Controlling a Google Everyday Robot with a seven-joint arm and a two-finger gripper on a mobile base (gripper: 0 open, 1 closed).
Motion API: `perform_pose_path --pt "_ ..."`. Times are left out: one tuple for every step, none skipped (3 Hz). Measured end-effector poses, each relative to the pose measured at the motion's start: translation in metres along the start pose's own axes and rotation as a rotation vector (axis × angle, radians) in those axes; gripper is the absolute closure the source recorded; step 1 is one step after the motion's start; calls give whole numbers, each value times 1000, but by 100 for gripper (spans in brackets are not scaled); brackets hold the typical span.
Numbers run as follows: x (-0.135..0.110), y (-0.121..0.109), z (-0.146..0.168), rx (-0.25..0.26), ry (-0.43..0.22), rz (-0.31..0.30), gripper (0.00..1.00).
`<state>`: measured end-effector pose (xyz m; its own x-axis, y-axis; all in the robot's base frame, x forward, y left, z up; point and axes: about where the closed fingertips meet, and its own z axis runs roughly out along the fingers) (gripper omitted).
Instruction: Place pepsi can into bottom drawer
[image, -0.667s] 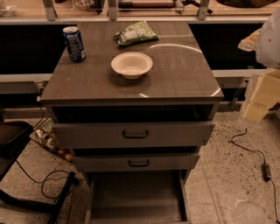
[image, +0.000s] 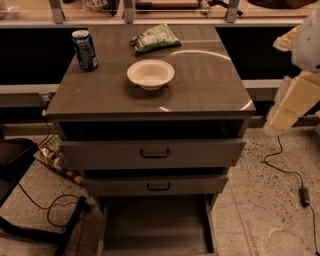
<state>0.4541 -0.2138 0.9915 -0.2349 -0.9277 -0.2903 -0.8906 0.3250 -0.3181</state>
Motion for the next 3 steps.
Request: perform_pose_path --pt "-13 -26 12 57 -159 47 0" --pt "-55 -59 33 91 -415 79 0" --pt "-100 -84 61 103 -690 115 0"
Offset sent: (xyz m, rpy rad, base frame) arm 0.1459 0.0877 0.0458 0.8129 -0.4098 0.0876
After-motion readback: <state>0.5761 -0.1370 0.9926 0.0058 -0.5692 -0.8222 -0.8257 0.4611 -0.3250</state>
